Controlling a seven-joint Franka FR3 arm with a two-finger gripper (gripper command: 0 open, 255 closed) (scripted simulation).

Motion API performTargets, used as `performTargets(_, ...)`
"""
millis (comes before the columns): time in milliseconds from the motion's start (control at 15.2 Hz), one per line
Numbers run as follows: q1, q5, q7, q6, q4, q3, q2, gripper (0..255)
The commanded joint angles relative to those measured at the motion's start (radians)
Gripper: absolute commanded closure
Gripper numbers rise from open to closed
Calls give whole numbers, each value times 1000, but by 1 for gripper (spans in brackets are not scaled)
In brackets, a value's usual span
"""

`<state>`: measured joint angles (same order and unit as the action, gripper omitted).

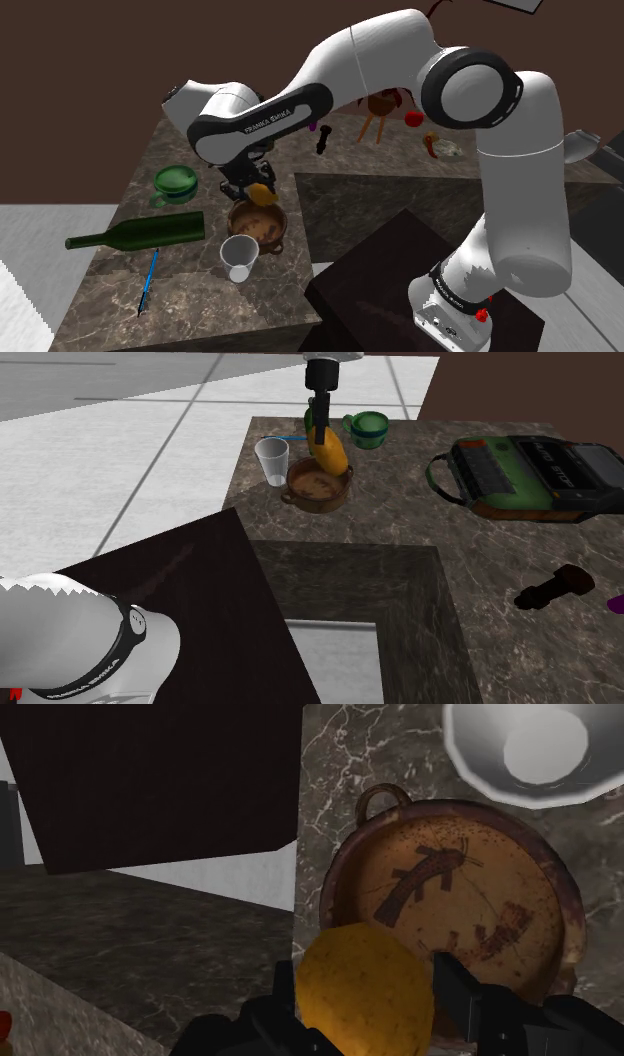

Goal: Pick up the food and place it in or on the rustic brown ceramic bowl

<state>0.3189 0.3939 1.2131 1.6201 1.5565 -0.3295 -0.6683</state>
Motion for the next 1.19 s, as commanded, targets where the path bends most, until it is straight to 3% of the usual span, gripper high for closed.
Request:
performTargets(0, 17, -17, 40, 11, 49, -18, 29, 255)
performTargets(1122, 31, 20, 75, 130, 50, 7, -97, 255)
